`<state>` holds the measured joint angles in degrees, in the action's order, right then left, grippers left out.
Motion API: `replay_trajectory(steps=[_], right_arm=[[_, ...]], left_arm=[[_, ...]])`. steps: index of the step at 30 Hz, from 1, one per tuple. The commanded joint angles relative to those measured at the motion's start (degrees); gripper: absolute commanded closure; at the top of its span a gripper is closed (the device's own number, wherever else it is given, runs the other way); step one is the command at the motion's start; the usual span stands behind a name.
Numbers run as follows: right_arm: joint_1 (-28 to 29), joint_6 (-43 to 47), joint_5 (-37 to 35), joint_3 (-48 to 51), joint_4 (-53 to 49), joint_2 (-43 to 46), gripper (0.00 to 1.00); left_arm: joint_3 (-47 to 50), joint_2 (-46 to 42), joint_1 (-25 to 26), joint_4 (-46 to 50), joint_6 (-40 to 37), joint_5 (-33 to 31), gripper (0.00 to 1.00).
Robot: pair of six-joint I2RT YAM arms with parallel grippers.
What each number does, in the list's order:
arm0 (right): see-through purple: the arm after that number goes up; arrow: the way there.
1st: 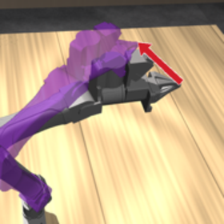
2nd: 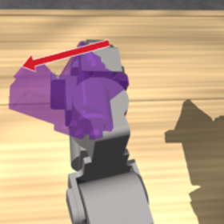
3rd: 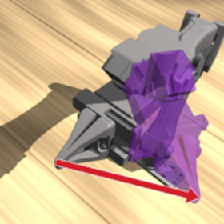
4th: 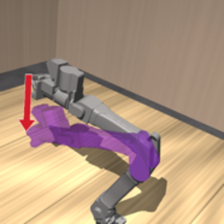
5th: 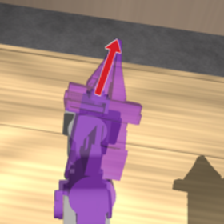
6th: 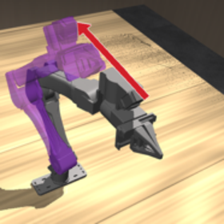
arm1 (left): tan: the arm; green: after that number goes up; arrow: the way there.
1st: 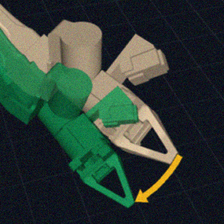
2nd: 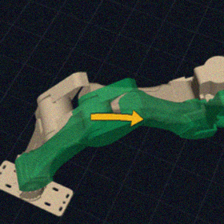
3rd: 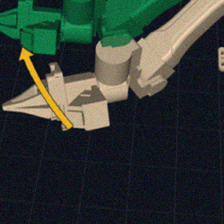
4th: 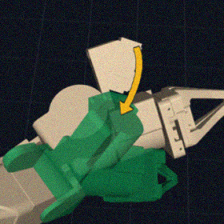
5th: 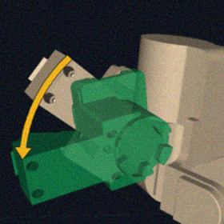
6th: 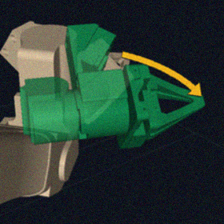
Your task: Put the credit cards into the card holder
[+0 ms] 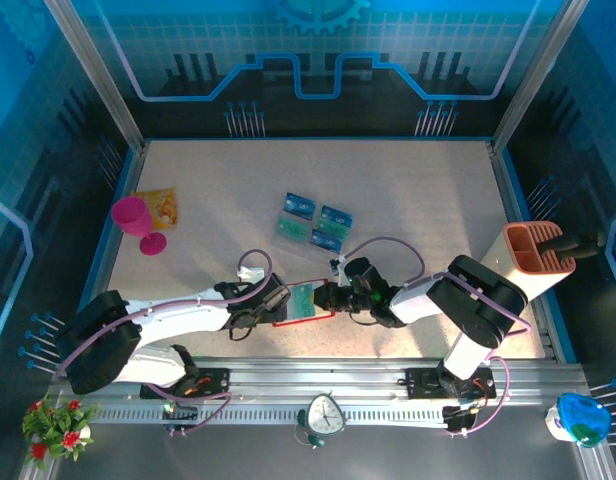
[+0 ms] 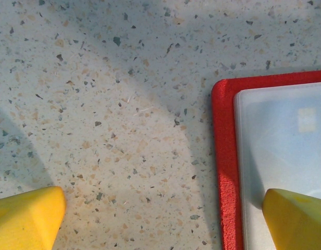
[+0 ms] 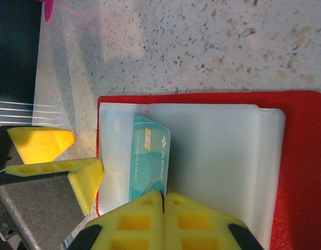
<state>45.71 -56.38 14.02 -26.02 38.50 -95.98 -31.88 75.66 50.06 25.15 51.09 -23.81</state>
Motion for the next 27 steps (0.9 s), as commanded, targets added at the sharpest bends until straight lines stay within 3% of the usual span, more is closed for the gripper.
replay_trajectory(steps=[1,17,22,27], right_arm=[[0.8,1.0,1.1,-2.0,-5.5,-1.1,1.0],[3.4,3.4,5.3,-9.2,-12.2,-6.6,1.0],[2.7,7.3,4.2,-10.5,-19.3,-1.4,0.7],[2.2,13.2,2.0,-13.9,-30.4,3.8,0.65]], left_arm=[[1.9,-0.5,0.2,2.4,0.1,-1.3,0.02],[1.2,-1.4,0.0,2.2,0.0,-1.3,0.01],[1.1,-5.5,-0.6,3.8,0.9,-1.7,0.01],[2.0,-10.6,-2.1,6.2,1.4,-2.1,0.01]])
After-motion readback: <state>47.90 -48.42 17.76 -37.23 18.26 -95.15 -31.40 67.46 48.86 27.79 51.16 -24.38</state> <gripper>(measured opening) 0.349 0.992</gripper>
